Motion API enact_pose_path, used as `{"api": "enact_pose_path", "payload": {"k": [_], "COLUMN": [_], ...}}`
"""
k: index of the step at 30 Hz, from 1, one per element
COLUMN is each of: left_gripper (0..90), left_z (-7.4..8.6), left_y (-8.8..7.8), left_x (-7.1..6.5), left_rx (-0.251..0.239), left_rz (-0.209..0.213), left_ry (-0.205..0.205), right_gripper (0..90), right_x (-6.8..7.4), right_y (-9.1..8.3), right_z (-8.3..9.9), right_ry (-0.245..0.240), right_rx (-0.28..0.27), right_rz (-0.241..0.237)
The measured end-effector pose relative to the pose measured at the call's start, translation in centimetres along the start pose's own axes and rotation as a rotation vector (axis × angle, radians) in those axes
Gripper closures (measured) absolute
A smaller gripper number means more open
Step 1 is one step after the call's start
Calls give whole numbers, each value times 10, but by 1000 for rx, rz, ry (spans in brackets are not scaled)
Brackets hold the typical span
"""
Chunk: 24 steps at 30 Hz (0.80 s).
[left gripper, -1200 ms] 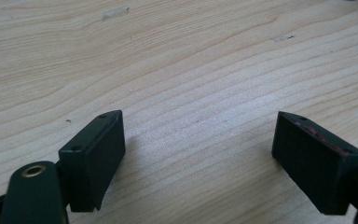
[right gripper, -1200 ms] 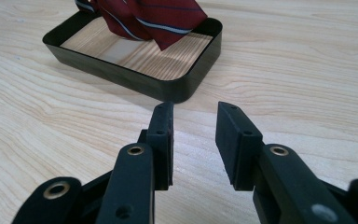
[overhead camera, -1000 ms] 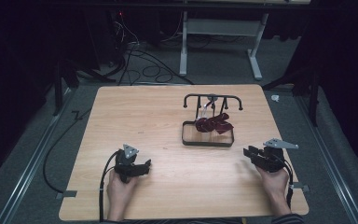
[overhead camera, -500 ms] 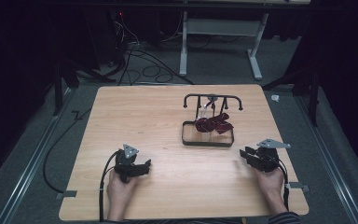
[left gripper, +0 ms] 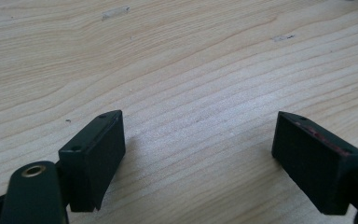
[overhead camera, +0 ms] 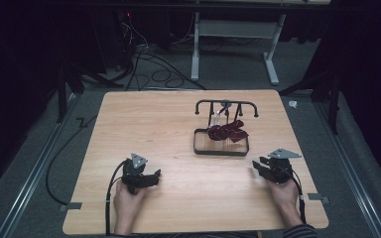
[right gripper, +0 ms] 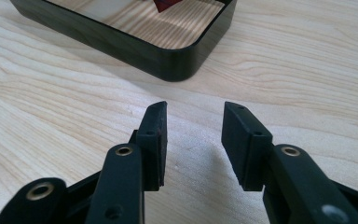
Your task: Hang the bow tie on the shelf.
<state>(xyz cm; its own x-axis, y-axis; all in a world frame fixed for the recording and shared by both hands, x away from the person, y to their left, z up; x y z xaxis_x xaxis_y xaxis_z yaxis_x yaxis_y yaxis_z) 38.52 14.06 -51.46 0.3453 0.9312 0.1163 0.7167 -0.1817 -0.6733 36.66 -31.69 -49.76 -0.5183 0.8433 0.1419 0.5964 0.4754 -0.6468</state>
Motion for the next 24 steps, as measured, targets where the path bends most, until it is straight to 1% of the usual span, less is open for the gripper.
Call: {"api": "enact_pose_path", "payload": {"k": [4,6,7,11,15,16,24], "left_gripper": [176,176,175,175,176,175,175], "left_z": [0,0,0,0,0,0,0], "left_y": [0,0,0,0,0,0,0], "left_x": [0,0,0,0,0,0,0], "left_rx": [0,0,0,0,0,0,0], "left_rz": [0,0,0,0,1,1,1], "left_ry": [0,0,0,1,0,1,1], "right_gripper": [594,568,560,519,493,470,470], "right_x": [-1,-1,0,4,5,2,2], "right_y": [4,7,8,8,8,8,8], "right_z": [3,6,7,8,8,8,8], "right_ry": [-3,-7,-23,-42,-40,-26,-27], "right_rx": [16,34,24,27,27,28,29], "right_rz": [2,7,13,25,31,13,14]}}
Point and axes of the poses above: each handheld gripper's, and its own axes: y roughly forward along the jaws, z roughly out of its underside, x roughly to its left, the point moved 1 cm from there along y, roughly forward along the jaws, and after that the axes turned 11 degrees about -z, right-handed, at the moved point
